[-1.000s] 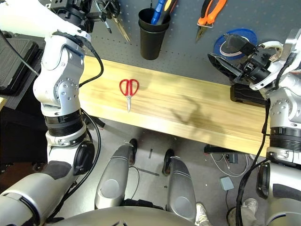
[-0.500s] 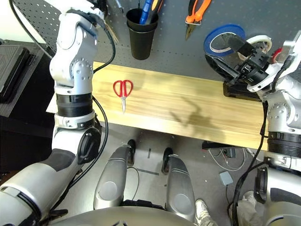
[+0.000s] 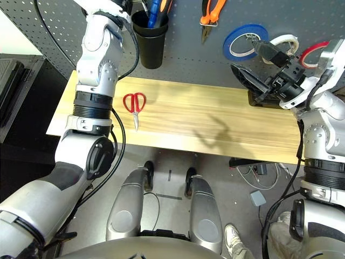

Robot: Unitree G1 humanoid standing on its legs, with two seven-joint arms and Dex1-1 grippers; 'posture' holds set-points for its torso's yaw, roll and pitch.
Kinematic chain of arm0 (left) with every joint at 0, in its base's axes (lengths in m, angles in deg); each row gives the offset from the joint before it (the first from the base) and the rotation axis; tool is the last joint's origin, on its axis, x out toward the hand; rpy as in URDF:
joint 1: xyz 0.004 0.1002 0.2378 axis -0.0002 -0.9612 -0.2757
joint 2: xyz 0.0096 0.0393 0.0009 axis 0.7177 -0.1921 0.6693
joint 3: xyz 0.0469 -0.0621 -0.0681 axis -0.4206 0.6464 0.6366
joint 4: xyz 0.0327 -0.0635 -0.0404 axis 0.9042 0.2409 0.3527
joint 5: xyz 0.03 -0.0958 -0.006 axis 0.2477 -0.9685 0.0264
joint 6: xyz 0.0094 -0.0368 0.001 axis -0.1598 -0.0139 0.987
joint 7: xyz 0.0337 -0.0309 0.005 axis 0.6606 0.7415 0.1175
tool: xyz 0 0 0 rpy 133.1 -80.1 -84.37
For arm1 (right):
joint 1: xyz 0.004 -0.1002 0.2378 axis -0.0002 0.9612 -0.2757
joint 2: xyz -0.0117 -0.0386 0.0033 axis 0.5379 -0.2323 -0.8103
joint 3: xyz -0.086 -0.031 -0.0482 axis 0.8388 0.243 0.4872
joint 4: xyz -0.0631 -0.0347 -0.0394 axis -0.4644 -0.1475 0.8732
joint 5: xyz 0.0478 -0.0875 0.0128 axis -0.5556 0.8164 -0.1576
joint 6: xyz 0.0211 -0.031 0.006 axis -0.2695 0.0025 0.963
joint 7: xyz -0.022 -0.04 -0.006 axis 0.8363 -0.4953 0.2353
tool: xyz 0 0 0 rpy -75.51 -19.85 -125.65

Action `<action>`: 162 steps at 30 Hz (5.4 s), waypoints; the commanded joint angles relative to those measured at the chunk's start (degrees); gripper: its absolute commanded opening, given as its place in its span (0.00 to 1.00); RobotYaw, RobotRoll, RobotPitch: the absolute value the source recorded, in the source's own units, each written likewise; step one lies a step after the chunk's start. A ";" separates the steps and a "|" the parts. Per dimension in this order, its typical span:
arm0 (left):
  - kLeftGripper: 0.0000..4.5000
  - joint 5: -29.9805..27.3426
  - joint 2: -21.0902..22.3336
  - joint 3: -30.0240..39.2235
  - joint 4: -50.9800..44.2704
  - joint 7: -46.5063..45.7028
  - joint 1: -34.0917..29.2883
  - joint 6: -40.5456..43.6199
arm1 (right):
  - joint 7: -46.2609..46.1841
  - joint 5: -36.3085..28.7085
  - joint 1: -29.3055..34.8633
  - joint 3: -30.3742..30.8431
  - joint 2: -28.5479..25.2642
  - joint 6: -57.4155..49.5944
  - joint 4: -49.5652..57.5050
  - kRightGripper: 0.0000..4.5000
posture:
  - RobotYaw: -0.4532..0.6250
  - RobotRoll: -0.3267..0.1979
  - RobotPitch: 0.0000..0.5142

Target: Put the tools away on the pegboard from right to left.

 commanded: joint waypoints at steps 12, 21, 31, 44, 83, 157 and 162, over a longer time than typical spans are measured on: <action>1.00 4.07 2.63 -2.87 -1.51 1.61 -3.47 -0.23 | 0.65 2.24 -1.80 1.11 1.77 2.45 -2.44 1.00 | 0.49 0.62 0.47; 1.00 1.58 3.61 0.22 -10.70 -0.62 -2.62 5.30 | 2.00 2.51 -1.56 2.05 2.79 2.53 -2.58 1.00 | 0.50 0.62 0.47; 1.00 2.41 5.95 -1.43 -36.41 -1.68 -19.81 23.68 | 4.41 1.44 3.41 4.57 4.06 -1.17 1.50 1.00 | 0.55 0.62 0.52; 1.00 5.35 5.71 -6.72 -40.77 -2.05 -40.22 30.34 | -2.67 18.28 6.15 19.15 5.85 -3.23 -2.51 1.00 | 0.58 0.62 0.59; 1.00 7.36 5.83 1.19 35.64 -10.40 -20.26 9.53 | -20.05 37.76 4.08 31.89 16.38 -16.29 -5.66 1.00 | 0.52 0.62 0.58; 0.01 -22.76 9.91 15.38 -43.56 -2.96 -31.11 35.51 | 11.11 0.74 -1.23 2.47 3.15 7.99 -11.20 1.00 | 0.64 0.62 0.47; 0.01 -22.53 10.74 15.64 -40.80 -2.62 -29.41 34.71 | 10.69 -1.22 -3.09 0.68 0.64 4.25 -9.36 1.00 | 0.62 0.62 0.46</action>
